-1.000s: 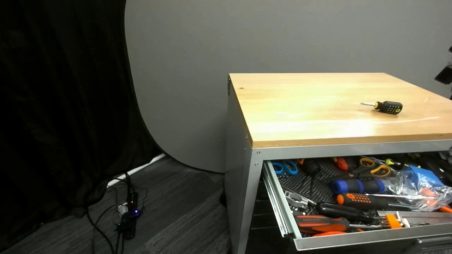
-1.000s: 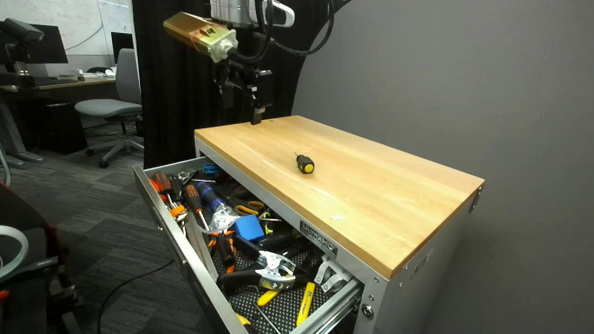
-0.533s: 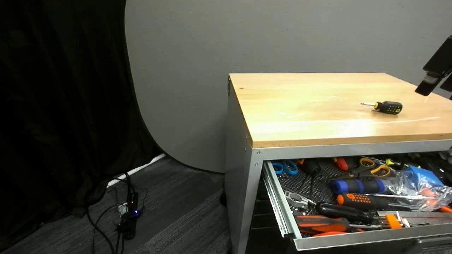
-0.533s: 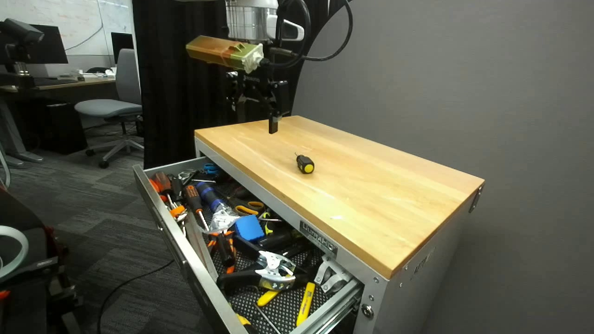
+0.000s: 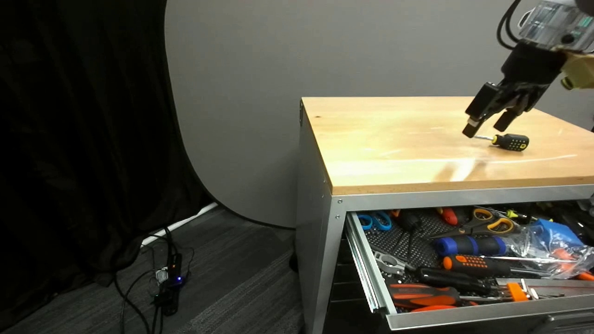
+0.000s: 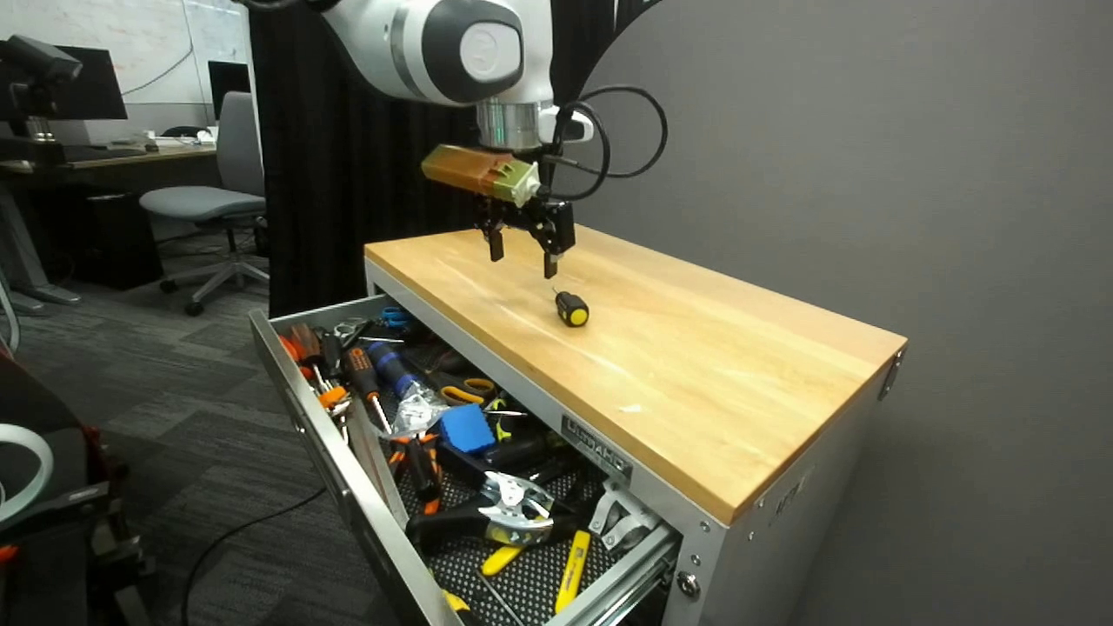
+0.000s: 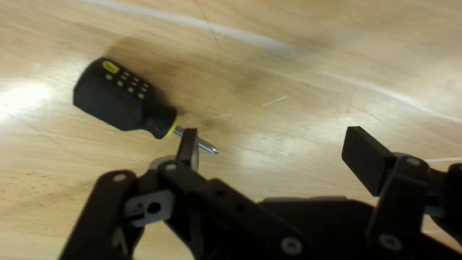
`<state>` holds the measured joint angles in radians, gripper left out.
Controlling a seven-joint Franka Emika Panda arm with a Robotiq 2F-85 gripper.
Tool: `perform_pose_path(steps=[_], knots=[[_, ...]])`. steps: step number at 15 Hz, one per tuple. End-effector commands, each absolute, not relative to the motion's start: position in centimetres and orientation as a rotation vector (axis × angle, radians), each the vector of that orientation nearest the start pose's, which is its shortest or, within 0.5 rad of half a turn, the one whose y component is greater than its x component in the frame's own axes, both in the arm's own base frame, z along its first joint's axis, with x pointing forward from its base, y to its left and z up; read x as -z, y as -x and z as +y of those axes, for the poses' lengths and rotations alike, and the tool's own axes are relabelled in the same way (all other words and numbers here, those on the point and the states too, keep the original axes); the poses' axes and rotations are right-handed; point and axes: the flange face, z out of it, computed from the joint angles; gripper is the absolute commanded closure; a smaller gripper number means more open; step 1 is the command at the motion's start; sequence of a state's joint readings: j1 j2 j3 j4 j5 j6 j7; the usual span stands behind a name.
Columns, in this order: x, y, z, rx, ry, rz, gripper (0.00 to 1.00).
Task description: Pick up the black screwdriver from the counter and place it inside the topmost drawer then push the drawer closed
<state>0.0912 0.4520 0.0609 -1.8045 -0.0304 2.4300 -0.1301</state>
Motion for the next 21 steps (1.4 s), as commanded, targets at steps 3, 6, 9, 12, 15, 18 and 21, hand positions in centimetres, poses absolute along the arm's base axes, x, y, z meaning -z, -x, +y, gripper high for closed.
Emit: perform_pose_path(steps=[3,6,9,12,15,18,21], knots=[[-30.9,-71.3,10.2,0.426,3.130,-0.376,0.00],[-31.8,-72.5,8.8,0.449,3.192,-0.357,0.00],[-31.4,-72.2,7.4,0.298,3.234,-0.391,0.00],[-30.6,-70.9,6.8,0.043,3.205,-0.461,0.00],[-30.2,-70.5,6.4,-0.082,3.204,-0.493,0.00],[-29.8,-70.6,6.1,-0.120,3.216,-0.491,0.25],[-29.7,-70.7,5.4,-0.097,3.235,-0.463,0.41]])
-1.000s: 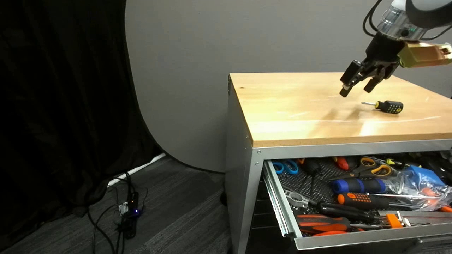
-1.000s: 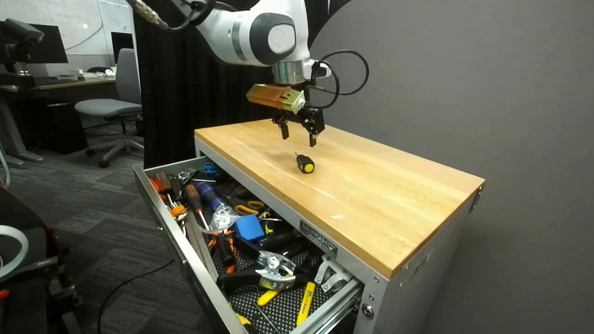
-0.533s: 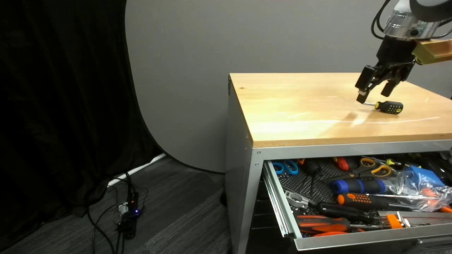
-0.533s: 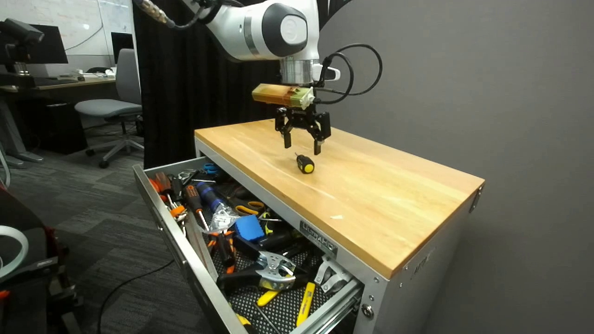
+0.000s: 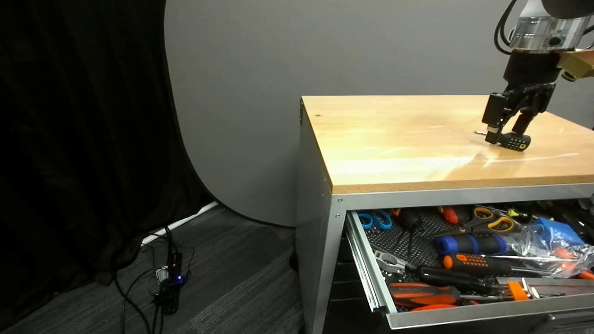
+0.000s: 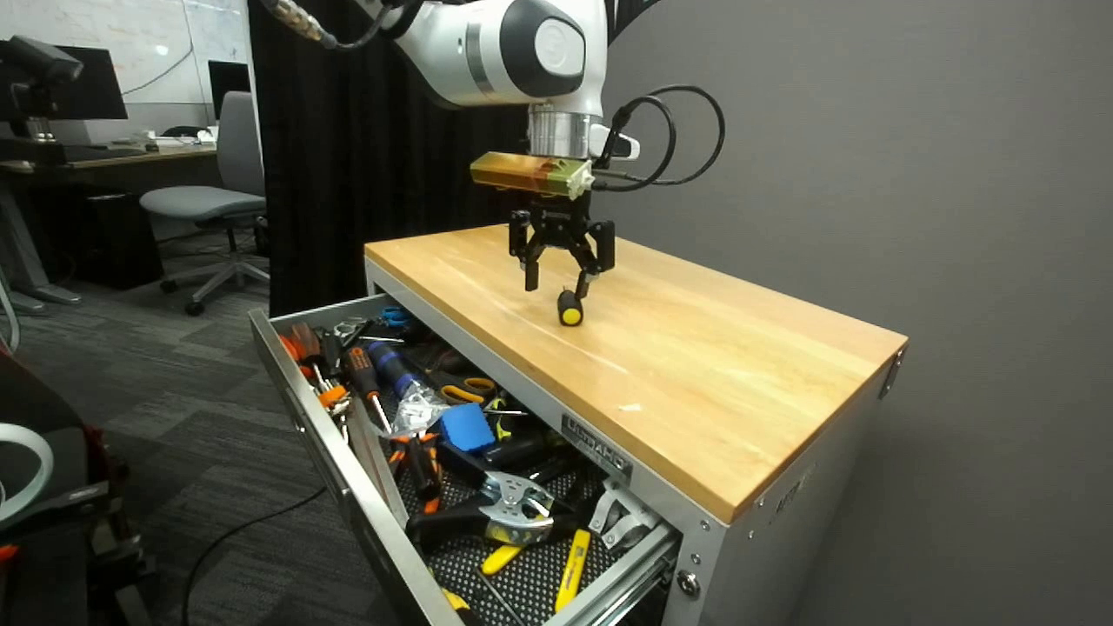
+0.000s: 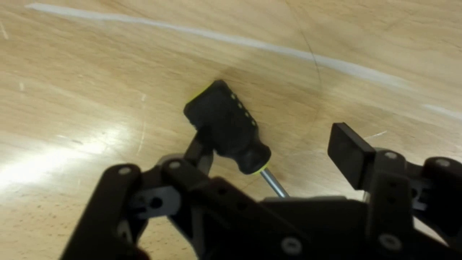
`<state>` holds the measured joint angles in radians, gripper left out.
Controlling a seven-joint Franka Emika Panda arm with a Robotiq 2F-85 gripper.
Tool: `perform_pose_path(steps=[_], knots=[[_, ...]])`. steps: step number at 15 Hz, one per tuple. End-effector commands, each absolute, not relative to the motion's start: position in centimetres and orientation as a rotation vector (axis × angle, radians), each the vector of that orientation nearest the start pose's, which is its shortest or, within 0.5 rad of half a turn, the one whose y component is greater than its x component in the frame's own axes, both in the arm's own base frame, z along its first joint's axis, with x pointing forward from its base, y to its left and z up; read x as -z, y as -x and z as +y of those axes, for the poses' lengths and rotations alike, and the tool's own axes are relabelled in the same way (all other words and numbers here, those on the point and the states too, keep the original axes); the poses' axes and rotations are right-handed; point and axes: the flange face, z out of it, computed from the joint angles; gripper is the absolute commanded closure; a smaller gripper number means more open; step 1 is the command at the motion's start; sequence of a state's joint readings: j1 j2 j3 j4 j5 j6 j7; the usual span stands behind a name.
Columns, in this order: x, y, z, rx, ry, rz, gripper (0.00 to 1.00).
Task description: Pick up the black screwdriver from the counter and place it inside the topmost drawer then push the drawer closed
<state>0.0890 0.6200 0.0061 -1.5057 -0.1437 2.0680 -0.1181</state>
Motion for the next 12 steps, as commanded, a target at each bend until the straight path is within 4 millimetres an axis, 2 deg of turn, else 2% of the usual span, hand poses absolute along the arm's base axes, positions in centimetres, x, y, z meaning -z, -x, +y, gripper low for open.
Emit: perform_pose_path(steps=[1,2,3,5,6,8,11,12], knots=[[-29.7,-70.7,5.0,-0.066,3.242,-0.443,0.49],[-29.8,-70.8,4.6,-0.012,3.250,-0.411,0.58],[-30.1,-70.8,4.2,0.015,3.246,-0.393,0.15],[-30.0,-71.0,4.1,0.075,3.262,-0.388,0.19],[-30.0,-70.9,3.7,0.101,3.268,-0.386,0.14],[-29.6,-70.9,4.4,0.145,3.278,-0.397,0.01],[-28.7,-70.6,5.0,0.171,3.292,-0.414,0.00],[-28.4,-70.4,4.8,0.173,3.296,-0.413,0.25]])
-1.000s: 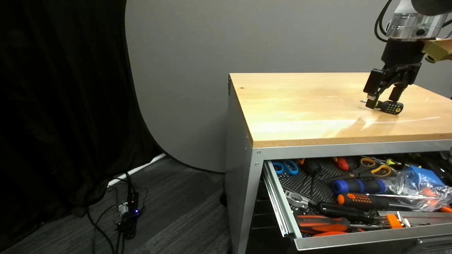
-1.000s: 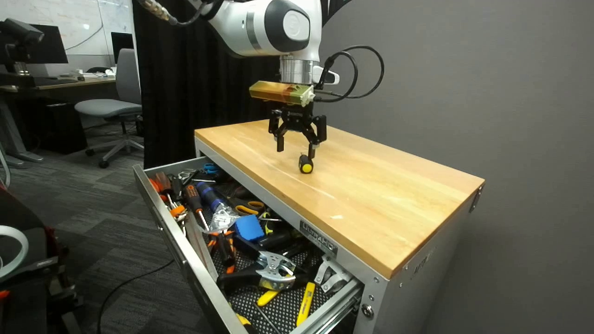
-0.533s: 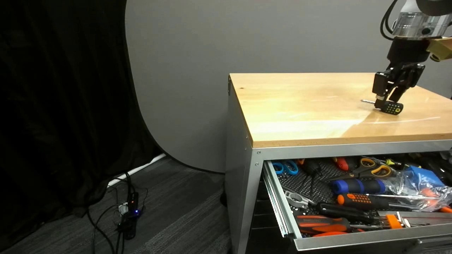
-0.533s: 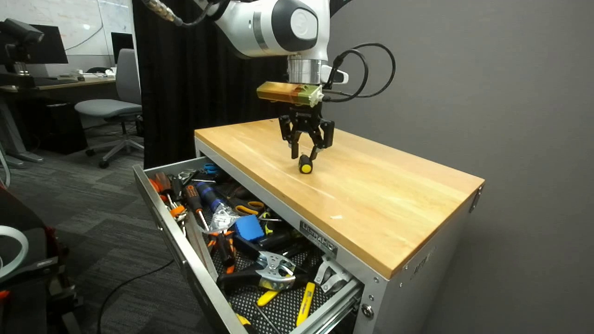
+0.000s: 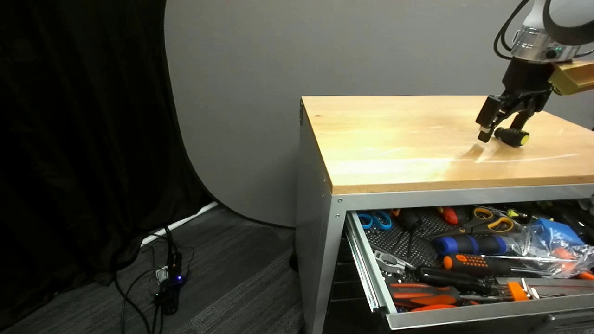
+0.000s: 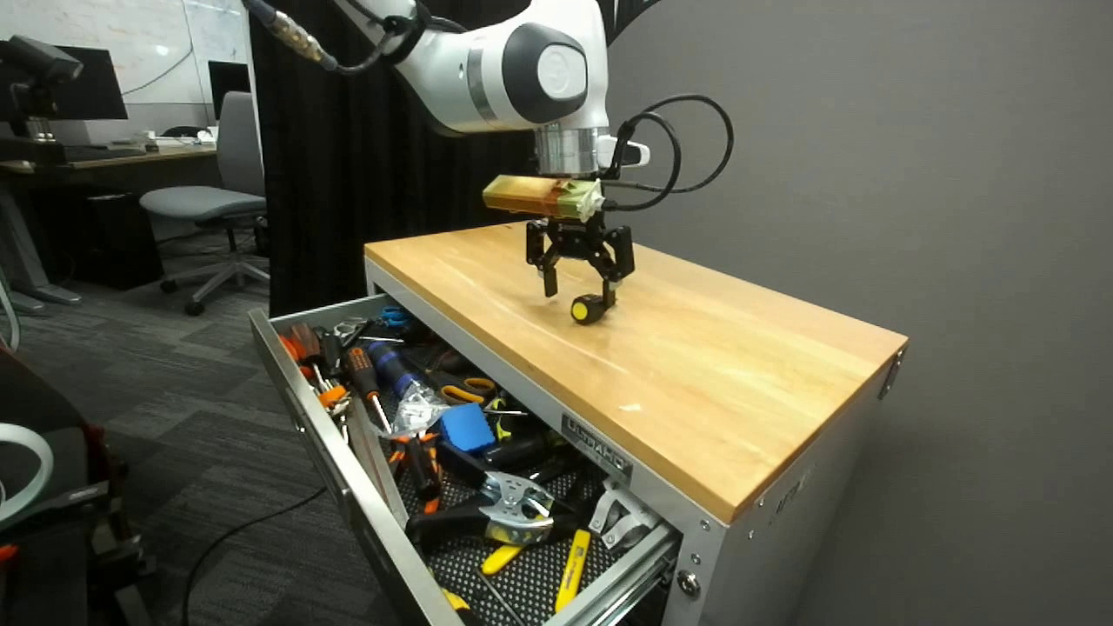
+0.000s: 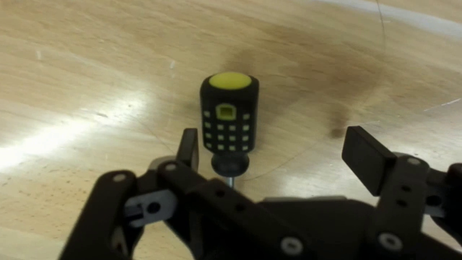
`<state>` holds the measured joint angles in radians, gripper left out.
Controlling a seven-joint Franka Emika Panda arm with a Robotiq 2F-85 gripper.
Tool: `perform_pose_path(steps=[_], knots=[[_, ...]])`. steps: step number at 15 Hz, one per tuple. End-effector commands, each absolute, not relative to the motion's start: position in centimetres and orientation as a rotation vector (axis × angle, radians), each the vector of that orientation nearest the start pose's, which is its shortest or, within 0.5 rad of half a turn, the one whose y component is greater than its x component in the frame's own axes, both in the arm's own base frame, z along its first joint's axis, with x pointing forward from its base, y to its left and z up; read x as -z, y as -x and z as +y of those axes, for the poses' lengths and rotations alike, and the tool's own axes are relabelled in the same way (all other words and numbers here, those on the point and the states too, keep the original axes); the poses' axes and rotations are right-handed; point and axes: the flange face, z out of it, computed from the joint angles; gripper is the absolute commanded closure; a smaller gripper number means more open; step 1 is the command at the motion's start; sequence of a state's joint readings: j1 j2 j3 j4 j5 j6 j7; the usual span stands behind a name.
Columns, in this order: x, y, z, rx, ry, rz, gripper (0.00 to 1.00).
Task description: Pick up the black screwdriver from the counter and place it inside the topmost drawer then push the drawer closed
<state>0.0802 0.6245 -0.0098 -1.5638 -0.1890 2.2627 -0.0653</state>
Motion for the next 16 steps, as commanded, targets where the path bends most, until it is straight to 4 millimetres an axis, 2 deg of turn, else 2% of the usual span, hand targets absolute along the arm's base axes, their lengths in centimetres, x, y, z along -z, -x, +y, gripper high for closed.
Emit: perform_pose_path(steps=[1,4,9,10,12,13,16], knots=[[-28.1,-70.2,4.8,0.170,3.298,-0.403,0.25],[-28.3,-69.9,4.2,0.158,3.300,-0.362,0.50],[-29.9,-69.0,2.2,0.155,3.318,-0.220,0.88],[-30.0,-68.3,1.6,0.118,3.314,-0.210,0.83],[-30.1,-66.7,0.5,0.068,3.326,-0.200,0.84],[-29.7,-65.6,1.4,0.023,3.340,-0.211,0.84],[-30.6,-61.3,0.6,-0.091,3.337,-0.207,0.83]])
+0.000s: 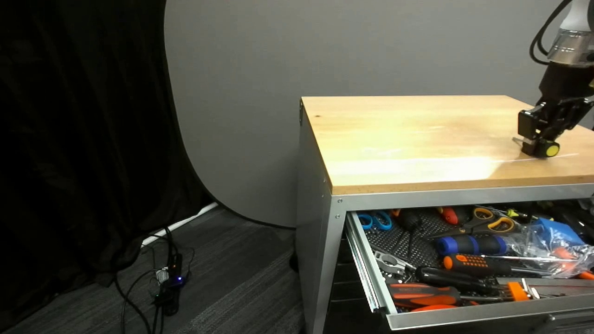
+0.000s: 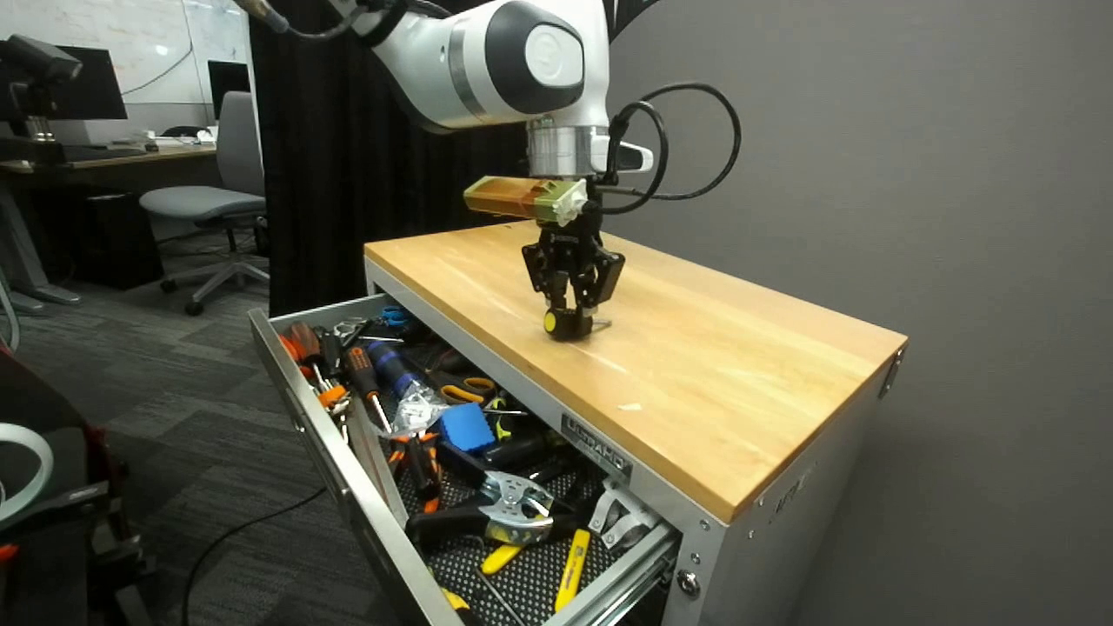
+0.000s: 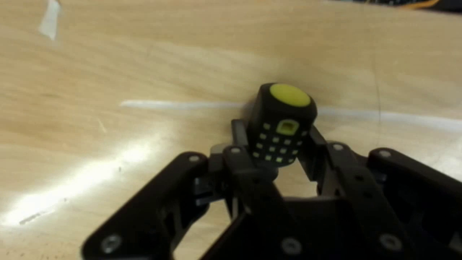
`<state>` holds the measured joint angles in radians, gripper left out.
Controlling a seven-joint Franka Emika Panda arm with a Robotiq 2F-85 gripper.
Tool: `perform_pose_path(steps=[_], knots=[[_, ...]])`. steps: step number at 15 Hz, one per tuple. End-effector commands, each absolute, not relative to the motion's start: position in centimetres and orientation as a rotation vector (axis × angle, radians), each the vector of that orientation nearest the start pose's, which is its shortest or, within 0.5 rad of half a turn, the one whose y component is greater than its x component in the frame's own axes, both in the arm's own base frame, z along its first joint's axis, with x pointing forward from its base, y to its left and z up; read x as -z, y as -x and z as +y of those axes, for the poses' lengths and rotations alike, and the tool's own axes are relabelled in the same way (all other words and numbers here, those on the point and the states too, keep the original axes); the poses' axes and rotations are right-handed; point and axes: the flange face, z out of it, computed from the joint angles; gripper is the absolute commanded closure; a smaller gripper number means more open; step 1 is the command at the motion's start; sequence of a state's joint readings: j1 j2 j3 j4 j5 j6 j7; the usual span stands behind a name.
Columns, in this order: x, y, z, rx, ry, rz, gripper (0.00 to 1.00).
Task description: Pick up the black screwdriver from the counter and place it inside the topmost drawer then push the drawer closed
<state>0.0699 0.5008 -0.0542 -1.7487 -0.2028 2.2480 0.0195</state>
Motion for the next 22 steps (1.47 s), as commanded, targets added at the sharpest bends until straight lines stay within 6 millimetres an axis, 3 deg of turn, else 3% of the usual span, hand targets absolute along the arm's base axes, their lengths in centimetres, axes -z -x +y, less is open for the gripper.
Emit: perform_pose_path(steps=[1,6,11,12,13,18,22], knots=[[-30.8,-59.9,0.5,-0.132,3.333,-0.209,0.83],[-31.6,-53.4,0.4,-0.222,3.287,-0.207,0.83],[-31.5,-50.3,3.0,-0.128,3.212,-0.183,0.82],[-31.3,-49.8,3.6,-0.135,3.199,-0.196,0.38],[-30.9,-49.4,3.9,-0.154,3.188,-0.194,0.37],[-28.4,-47.2,3.0,-0.271,3.125,-0.103,0.00],[-26.4,-44.8,-1.1,-0.475,3.038,-0.052,0.00]])
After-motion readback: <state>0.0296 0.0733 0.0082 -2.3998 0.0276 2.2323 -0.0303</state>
